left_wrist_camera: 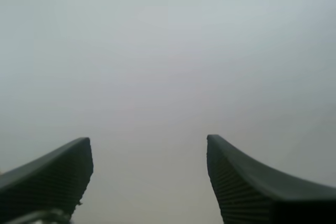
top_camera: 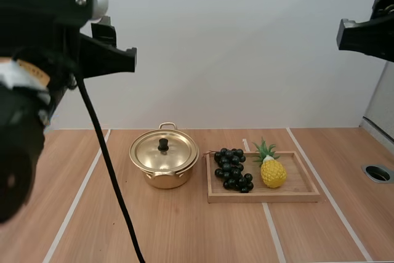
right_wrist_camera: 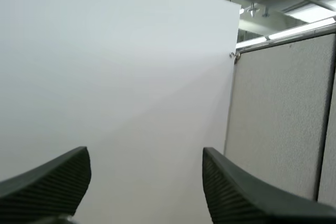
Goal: Open the pot, put the pineapple inside, and close it
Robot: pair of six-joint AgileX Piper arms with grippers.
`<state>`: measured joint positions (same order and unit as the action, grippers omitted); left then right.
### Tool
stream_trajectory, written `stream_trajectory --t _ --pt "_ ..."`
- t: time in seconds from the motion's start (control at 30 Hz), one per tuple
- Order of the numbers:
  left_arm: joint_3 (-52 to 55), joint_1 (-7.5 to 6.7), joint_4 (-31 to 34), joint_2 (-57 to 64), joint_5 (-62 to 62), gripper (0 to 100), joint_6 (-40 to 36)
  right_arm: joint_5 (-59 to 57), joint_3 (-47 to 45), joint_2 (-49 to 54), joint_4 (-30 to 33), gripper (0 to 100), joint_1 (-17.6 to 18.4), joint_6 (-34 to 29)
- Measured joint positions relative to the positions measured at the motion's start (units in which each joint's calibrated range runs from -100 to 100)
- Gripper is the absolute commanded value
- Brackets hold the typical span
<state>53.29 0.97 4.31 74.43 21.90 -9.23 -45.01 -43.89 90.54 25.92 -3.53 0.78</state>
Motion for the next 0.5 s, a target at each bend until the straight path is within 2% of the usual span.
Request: stream_trajectory --t 0.1,0.2,0.3,0.4,0.5 --pt "-8.08 0.0 -2.64 -10.01 12.35 99 4.52 -9.86 3.55 -4.48 -6.52 100 0.0 6.46" --pt "-15.62 0.0 -9.59 -19.58 28.75 99 14.65 -18.82 5.71 -8.14 -10.26 100 0.0 10.32" --pt "-20.77 0.0 -19.14 -28.96 50.49 99 25.79 -26.72 6.57 -11.24 -11.84 100 0.0 11.54" --pt "-23.38 0.0 -25.67 -36.21 69.92 99 33.63 -32.61 6.73 -13.9 -13.14 100 0.0 12.26" --pt "-24.16 0.0 -28.41 -41.23 75.99 99 36.66 -36.68 6.73 -15.31 -14.15 100 0.0 12.26"
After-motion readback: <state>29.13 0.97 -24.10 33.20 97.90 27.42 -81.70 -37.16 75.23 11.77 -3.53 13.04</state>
